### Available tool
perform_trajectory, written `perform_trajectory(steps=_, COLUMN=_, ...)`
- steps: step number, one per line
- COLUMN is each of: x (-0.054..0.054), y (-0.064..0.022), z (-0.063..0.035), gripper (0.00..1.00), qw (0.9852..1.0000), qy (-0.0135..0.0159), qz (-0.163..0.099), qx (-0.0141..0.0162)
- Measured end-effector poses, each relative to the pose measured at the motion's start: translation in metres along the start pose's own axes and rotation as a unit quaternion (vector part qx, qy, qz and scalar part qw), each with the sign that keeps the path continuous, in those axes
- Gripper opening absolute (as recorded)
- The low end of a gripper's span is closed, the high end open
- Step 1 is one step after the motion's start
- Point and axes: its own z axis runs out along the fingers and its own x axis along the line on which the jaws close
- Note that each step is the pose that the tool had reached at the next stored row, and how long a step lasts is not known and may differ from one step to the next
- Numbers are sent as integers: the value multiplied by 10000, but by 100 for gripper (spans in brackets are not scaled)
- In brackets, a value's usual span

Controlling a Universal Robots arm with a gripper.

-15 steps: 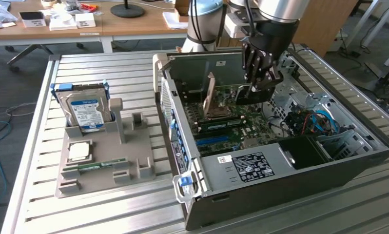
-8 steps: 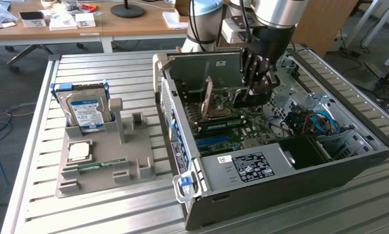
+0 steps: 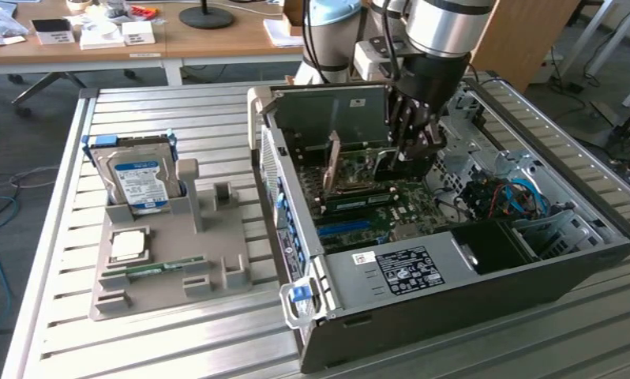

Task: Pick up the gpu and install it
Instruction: 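Insert the gpu into the slot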

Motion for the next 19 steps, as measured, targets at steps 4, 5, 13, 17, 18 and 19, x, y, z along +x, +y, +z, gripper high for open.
perform_trajectory(steps=4, x=2, y=20, z=53, gripper=27, qw=10000, qy=0, qz=21, qx=0)
perform_trajectory(steps=5, x=3, y=25, z=64, gripper=27, qw=10000, qy=0, qz=25, qx=1)
perform_trajectory(steps=13, x=36, y=40, z=113, gripper=27, qw=10000, qy=1, qz=39, qx=1)
perform_trajectory(steps=17, x=65, y=48, z=136, gripper=27, qw=10000, qy=0, qz=41, qx=1)
perform_trajectory(steps=18, x=66, y=57, z=147, gripper=27, qw=10000, qy=0, qz=40, qx=1)
perform_trajectory(steps=19, x=67, y=66, z=160, gripper=27, qw=10000, qy=1, qz=40, qx=1)
